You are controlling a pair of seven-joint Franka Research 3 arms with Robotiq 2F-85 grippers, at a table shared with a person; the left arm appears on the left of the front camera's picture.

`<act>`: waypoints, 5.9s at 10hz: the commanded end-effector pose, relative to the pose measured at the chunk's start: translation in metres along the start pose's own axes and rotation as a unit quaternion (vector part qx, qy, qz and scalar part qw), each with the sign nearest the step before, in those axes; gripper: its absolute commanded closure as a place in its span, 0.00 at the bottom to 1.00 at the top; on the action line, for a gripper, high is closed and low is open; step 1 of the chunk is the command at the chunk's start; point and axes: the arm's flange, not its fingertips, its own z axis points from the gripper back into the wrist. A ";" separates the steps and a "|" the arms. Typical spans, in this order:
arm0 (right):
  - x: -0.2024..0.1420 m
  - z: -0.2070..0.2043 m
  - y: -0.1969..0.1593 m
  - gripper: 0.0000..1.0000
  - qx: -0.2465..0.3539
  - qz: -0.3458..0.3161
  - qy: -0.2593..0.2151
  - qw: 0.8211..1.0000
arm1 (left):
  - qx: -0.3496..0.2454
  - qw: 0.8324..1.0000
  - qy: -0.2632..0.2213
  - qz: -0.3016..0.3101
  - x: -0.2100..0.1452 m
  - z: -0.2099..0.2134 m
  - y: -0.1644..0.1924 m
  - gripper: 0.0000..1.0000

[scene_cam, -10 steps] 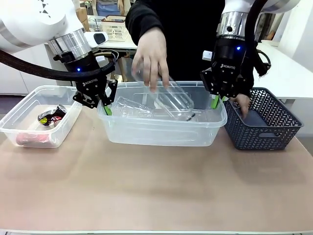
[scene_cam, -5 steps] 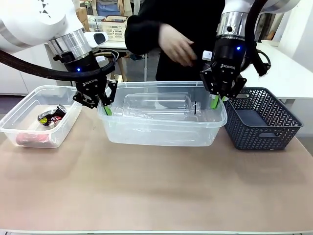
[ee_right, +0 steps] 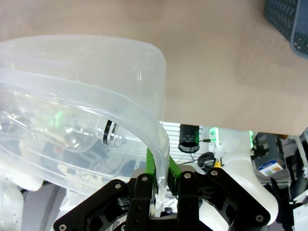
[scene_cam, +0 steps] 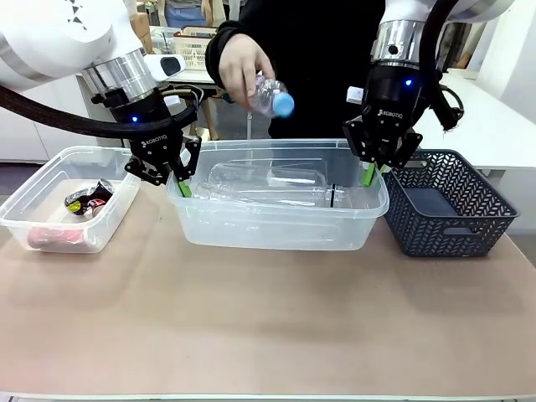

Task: Sort the waste into each basket.
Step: Offer the picked Organizing box to the human, then release the Organizing box you were holding.

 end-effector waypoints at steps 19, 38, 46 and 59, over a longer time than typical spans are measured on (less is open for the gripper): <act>0.050 0.027 0.014 0.94 -0.026 0.012 -0.005 1.000 | 0.000 1.000 -0.014 -0.014 0.042 0.017 -0.016 0.97; 0.160 0.035 0.011 0.37 -0.039 0.006 -0.009 0.999 | 0.024 1.000 -0.017 -0.002 0.143 -0.009 -0.003 0.42; 0.110 0.052 -0.001 0.00 0.035 -0.056 -0.197 0.978 | 0.031 0.997 -0.057 -0.048 0.128 0.041 -0.004 0.00; 0.048 0.092 -0.018 0.00 -0.002 -0.035 -0.251 0.967 | 0.037 0.992 -0.087 -0.086 0.101 0.079 -0.012 0.00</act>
